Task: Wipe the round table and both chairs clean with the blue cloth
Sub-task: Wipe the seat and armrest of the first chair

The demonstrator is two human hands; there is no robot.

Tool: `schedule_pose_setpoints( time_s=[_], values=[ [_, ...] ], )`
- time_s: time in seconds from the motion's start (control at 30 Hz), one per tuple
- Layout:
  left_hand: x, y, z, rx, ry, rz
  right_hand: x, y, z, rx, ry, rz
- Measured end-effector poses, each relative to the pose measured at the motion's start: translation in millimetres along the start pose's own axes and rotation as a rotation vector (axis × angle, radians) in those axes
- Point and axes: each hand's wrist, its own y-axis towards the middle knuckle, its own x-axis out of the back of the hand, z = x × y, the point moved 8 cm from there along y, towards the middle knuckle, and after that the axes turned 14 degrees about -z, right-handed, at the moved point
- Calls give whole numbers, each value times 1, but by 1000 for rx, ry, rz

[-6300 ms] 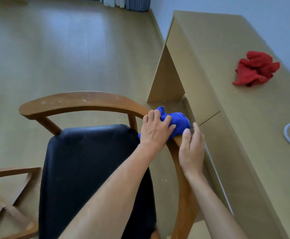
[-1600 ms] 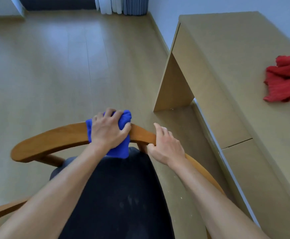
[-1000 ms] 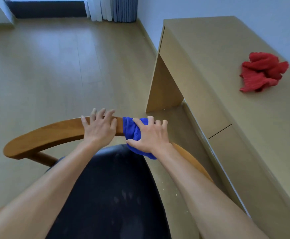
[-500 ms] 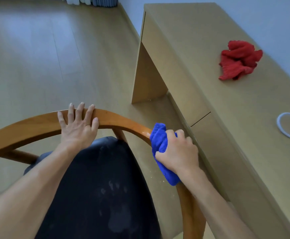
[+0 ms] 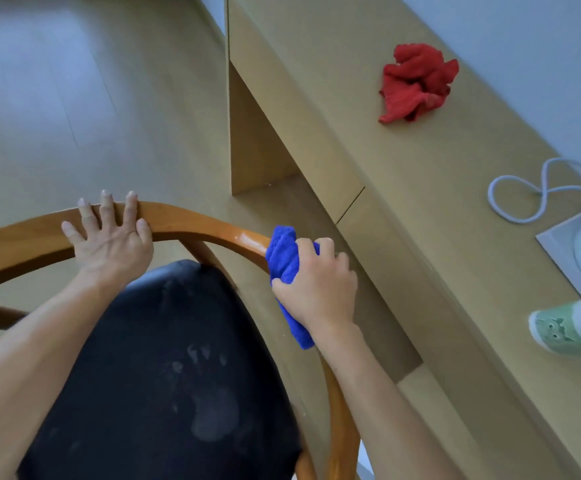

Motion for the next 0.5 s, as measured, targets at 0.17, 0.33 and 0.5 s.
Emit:
schedule_pose_setpoints(
  time_s=[0.17, 0.33, 0.5],
  values=[
    [5, -49, -108, -218, -129, 103, 21, -108, -76, -242, 240, -217],
    [15, -126, -223, -442, -382, 152, 1, -166, -101, -447, 318, -159],
    [12, -142, -237, -498, -366, 84, 18, -91, -79, -252, 290, -223]
  ],
)
